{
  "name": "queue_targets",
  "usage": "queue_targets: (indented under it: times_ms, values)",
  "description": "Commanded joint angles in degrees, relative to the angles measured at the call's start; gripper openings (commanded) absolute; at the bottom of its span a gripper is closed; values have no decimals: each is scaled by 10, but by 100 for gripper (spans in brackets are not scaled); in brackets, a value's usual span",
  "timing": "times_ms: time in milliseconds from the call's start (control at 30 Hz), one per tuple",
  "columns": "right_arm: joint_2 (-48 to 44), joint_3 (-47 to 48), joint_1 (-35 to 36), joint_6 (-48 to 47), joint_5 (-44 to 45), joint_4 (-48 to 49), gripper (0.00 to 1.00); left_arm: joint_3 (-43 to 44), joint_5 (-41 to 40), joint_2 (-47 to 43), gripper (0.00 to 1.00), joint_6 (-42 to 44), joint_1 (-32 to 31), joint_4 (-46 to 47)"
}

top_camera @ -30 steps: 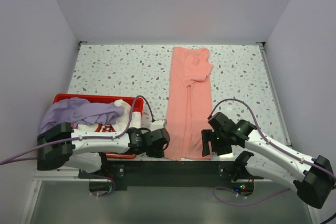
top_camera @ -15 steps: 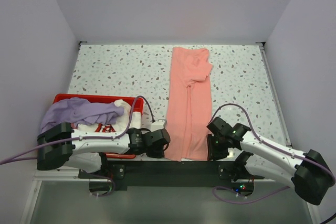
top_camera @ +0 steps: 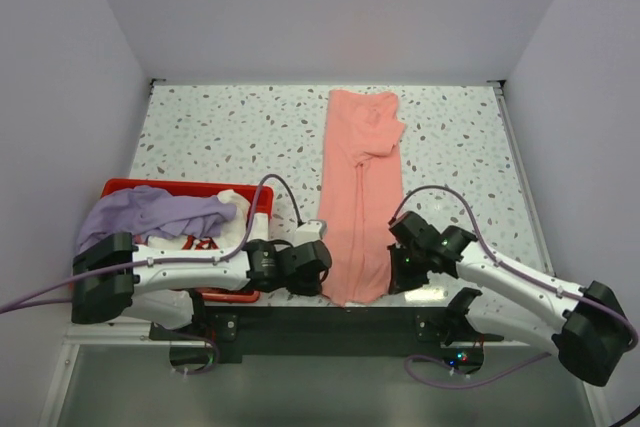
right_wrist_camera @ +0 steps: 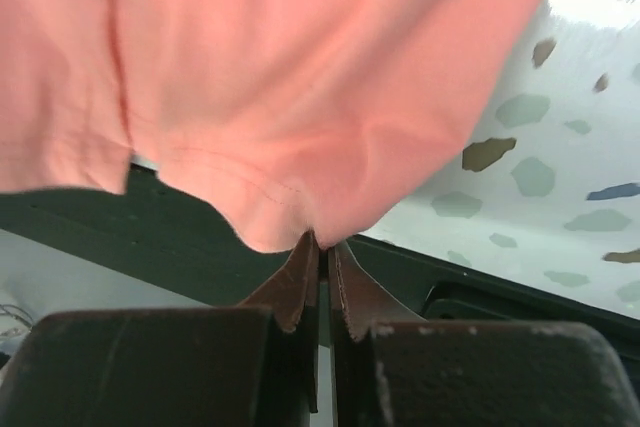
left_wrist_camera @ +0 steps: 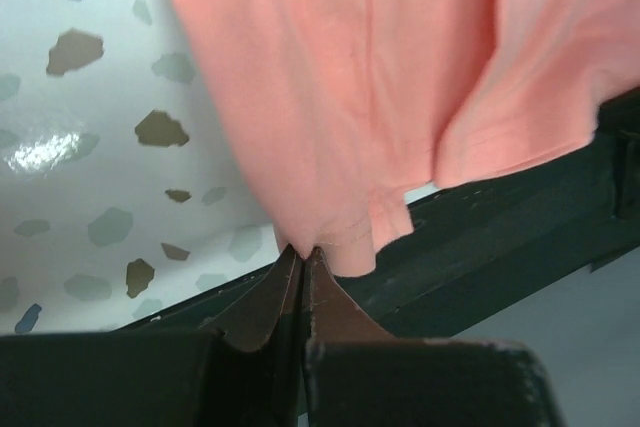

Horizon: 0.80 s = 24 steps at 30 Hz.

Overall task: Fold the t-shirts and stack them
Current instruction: Fold the tshirt

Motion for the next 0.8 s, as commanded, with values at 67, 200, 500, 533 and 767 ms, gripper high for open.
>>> queue_targets:
  times_ms: [67, 200, 500, 533, 767]
  values:
    - [33, 109, 1, -45, 78, -27, 0, 94, -69, 19, 0, 56, 20, -16]
    - [54, 158, -11, -46, 133, -13, 0, 124, -43, 41, 0, 113, 77, 14]
    - [83, 225, -118, -79, 154, 76, 0, 218, -32, 107, 0, 222, 186, 56]
    - [93, 230, -138, -83, 145, 100, 0, 228, -24, 115, 0, 231, 206, 58]
    - [181, 308, -173, -125, 167, 111, 0, 313, -15, 182, 0, 276, 261, 55]
